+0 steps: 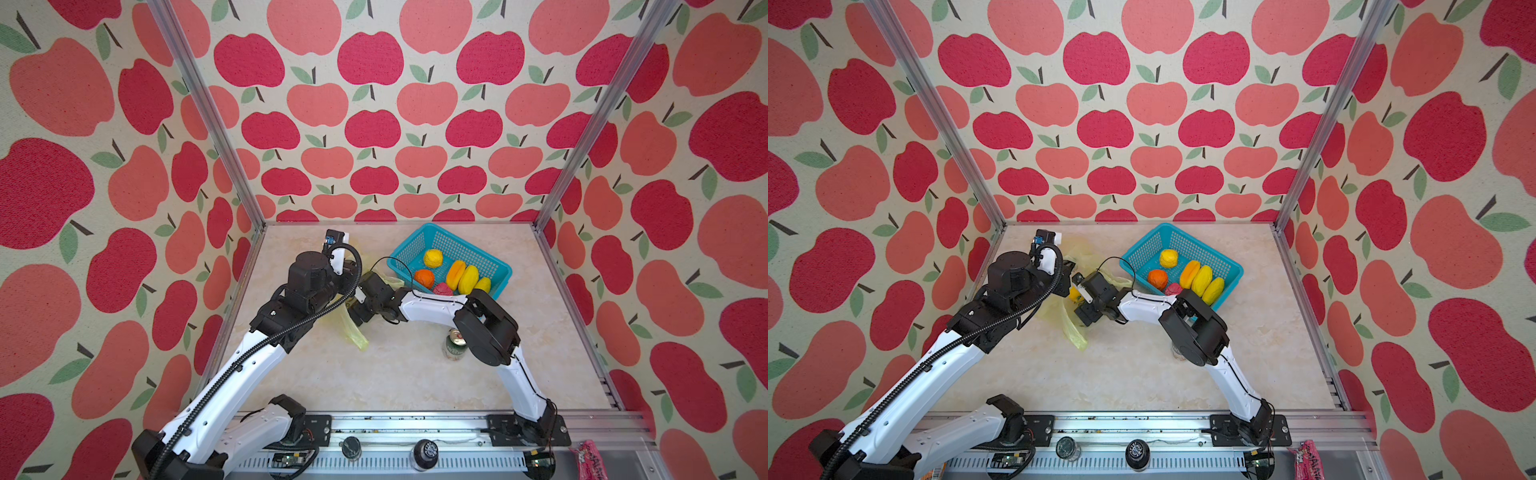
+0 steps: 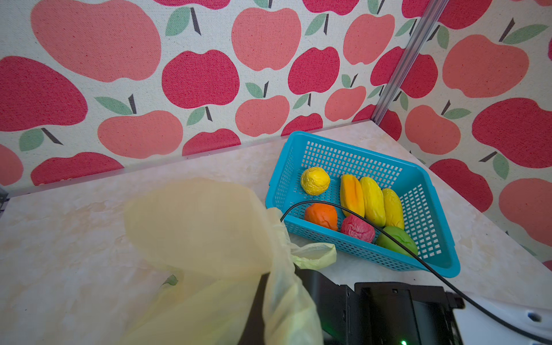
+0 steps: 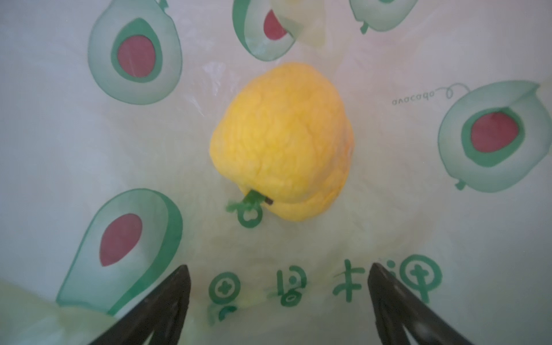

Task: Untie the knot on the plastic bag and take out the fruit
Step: 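Close the right gripper on the yellow fruit and lift it out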

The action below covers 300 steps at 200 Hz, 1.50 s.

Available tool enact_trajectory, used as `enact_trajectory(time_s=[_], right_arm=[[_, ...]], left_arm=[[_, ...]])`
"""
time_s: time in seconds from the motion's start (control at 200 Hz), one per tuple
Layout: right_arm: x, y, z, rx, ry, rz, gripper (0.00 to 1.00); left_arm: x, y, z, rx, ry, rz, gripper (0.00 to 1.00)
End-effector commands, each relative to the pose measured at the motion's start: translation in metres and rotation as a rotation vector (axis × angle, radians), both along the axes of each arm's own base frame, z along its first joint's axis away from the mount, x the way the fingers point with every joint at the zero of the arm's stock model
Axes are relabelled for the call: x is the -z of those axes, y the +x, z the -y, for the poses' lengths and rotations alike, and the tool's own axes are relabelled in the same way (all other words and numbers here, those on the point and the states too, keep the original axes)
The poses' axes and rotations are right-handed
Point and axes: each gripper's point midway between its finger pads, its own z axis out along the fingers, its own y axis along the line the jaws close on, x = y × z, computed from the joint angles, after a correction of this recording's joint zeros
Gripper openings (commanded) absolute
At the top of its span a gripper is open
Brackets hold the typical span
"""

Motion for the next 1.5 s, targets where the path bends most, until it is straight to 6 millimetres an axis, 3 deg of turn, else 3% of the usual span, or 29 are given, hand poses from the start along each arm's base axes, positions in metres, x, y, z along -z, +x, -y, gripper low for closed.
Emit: enact_trajectory(time_s=[0.0, 0.22, 0.45, 0.495, 0.76, 0.911, 1.066, 1.291, 1.496], right_arm=[[-0.031, 0.011, -0.019, -0.001, 0.084, 0.046, 0.99], [-0.013, 0.025, -0.035, 0.031, 0.074, 0.074, 0.99], [0.029, 0.027, -0.047, 0.031, -0.03, 0.035, 0.96], [0.035, 0.028, -0.047, 0.032, -0.052, 0.024, 0.91], [0.027, 0.027, -0.048, 0.014, -0.041, 0.02, 0.64], [0.007, 0.022, -0.047, -0.004, -0.008, 0.026, 0.45], [-0.031, 0.015, -0.035, -0.006, 0.051, 0.079, 0.35], [-0.078, 0.006, 0.005, 0.042, 0.156, 0.137, 0.31], [-0.105, 0.002, 0.008, 0.026, 0.206, 0.151, 0.24]], left_arm=[[-0.005, 0.0, 0.003, 0.011, 0.013, 0.017, 0.0], [-0.001, 0.002, 0.01, 0.037, 0.036, 0.01, 0.0], [0.0, 0.004, 0.014, 0.044, 0.05, 0.018, 0.0], [-0.001, 0.004, 0.014, 0.044, 0.053, 0.016, 0.0], [0.002, 0.007, 0.009, 0.014, 0.068, 0.01, 0.0], [0.008, 0.014, -0.002, -0.055, 0.093, 0.003, 0.0], [0.016, 0.025, -0.018, -0.125, 0.091, -0.032, 0.0], [0.033, 0.041, -0.034, -0.162, 0.029, -0.119, 0.0], [0.033, 0.041, -0.039, -0.175, 0.011, -0.124, 0.0]])
